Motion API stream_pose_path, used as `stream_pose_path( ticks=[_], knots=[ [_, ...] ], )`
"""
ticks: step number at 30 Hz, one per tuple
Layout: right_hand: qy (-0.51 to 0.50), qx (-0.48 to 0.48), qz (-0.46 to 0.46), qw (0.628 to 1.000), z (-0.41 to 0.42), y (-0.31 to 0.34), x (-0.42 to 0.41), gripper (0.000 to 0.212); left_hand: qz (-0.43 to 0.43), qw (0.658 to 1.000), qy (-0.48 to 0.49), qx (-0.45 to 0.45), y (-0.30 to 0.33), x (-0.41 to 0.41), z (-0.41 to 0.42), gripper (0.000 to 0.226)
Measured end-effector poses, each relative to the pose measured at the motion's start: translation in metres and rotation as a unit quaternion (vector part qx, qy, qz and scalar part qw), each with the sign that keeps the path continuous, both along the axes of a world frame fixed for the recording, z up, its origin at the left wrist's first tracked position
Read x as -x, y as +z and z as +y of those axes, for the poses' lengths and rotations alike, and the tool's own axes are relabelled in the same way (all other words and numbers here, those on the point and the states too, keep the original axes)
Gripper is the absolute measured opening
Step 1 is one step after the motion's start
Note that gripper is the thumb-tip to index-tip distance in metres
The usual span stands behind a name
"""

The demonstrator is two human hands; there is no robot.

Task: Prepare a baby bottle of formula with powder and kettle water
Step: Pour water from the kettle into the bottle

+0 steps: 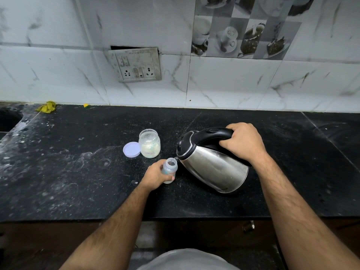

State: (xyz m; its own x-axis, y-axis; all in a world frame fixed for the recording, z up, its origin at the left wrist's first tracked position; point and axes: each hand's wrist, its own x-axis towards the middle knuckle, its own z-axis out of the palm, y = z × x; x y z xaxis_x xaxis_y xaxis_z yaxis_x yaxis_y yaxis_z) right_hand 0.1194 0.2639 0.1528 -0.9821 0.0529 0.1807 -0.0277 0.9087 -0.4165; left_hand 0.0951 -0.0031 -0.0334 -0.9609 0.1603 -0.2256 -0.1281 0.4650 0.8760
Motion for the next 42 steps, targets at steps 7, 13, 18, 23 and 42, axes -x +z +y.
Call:
stream_pose_path(
  ticks=[7, 13, 18, 23, 42],
  knots=[
    [0.004, 0.003, 0.001, 1.000, 0.0006, 0.0021, -0.0004, 0.009, 0.000, 1.000, 0.004, -0.012, 0.0006, -0.0006, 0.0006, 0.056],
    [0.001, 0.001, 0.000, 1.000, 0.0011, 0.0018, -0.0004, 0.009, -0.003, 1.000, 0.003, -0.013, 0.0025, -0.0020, 0.0014, 0.058],
    [-0.001, 0.002, -0.002, 1.000, 0.0013, 0.0026, -0.0009, 0.008, -0.006, 1.000, 0.003, -0.012, 0.0032, -0.0031, 0.0022, 0.058],
    [0.000, -0.001, 0.001, 1.000, 0.0017, 0.0026, -0.0012, 0.010, -0.006, 1.000, 0.005, -0.012, 0.0036, -0.0034, 0.0027, 0.059],
    [0.008, -0.011, 0.005, 1.000, 0.0006, 0.0040, -0.0004, 0.008, -0.003, 1.000, 0.001, -0.009, 0.0061, -0.0044, 0.0040, 0.059]
  ],
)
